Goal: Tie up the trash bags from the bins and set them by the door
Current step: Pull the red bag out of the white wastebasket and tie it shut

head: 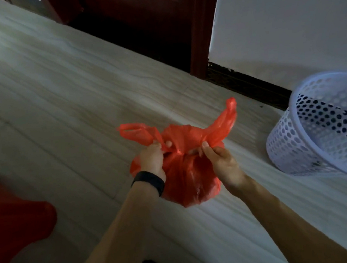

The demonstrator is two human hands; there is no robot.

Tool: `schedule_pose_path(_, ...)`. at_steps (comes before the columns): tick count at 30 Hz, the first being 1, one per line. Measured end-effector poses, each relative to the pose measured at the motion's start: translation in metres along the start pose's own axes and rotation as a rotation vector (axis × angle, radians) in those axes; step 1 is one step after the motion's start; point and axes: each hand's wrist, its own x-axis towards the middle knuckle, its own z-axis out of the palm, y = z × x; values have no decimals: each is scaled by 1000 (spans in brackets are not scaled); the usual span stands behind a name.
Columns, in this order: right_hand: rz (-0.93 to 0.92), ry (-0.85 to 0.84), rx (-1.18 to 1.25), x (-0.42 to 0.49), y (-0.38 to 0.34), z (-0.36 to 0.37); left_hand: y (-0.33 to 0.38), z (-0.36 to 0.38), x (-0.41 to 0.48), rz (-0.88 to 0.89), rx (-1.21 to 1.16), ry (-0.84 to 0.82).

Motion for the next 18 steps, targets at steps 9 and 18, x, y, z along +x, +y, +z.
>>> schedule_pose_path(9,80,174,-411,35,-32,1,26,23,-45,711,557,-182)
schedule_pose_path(18,-52,91,-275,42,-30,-6,27,13,-44,887,631,-260)
